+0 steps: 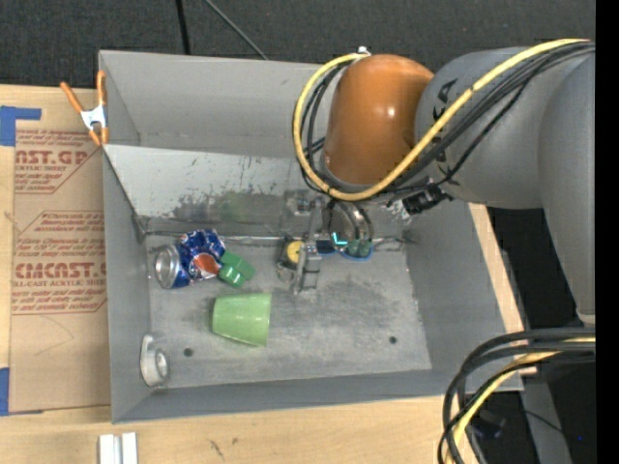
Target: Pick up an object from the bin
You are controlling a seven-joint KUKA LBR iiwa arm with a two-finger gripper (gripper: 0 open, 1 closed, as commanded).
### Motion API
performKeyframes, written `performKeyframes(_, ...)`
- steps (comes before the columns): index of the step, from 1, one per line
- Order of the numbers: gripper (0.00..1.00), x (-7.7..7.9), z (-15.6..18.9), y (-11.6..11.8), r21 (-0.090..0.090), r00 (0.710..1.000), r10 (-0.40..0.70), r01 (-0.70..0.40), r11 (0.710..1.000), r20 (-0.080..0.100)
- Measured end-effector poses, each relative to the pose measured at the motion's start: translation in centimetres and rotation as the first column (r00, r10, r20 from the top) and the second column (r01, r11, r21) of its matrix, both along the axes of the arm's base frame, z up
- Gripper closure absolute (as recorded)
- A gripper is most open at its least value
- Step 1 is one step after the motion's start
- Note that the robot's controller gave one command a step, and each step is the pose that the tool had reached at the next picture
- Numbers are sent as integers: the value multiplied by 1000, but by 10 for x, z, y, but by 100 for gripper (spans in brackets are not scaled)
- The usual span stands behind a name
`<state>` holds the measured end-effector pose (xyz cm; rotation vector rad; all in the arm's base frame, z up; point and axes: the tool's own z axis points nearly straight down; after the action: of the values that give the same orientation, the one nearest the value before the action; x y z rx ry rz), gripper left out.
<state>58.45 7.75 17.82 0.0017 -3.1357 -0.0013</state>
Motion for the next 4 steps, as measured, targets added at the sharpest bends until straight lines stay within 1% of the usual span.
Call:
performKeyframes(1,0,-40,-101,33,1,898,441,-441,898,3)
performKeyframes(2,0,-37,-80,70,0,724,690,-690,724,10)
performKeyframes(3,0,-49,-108,74,3,787,617,-617,787,0)
performKeyframes(4,100,-47,-106,74,1,787,618,-618,787,5)
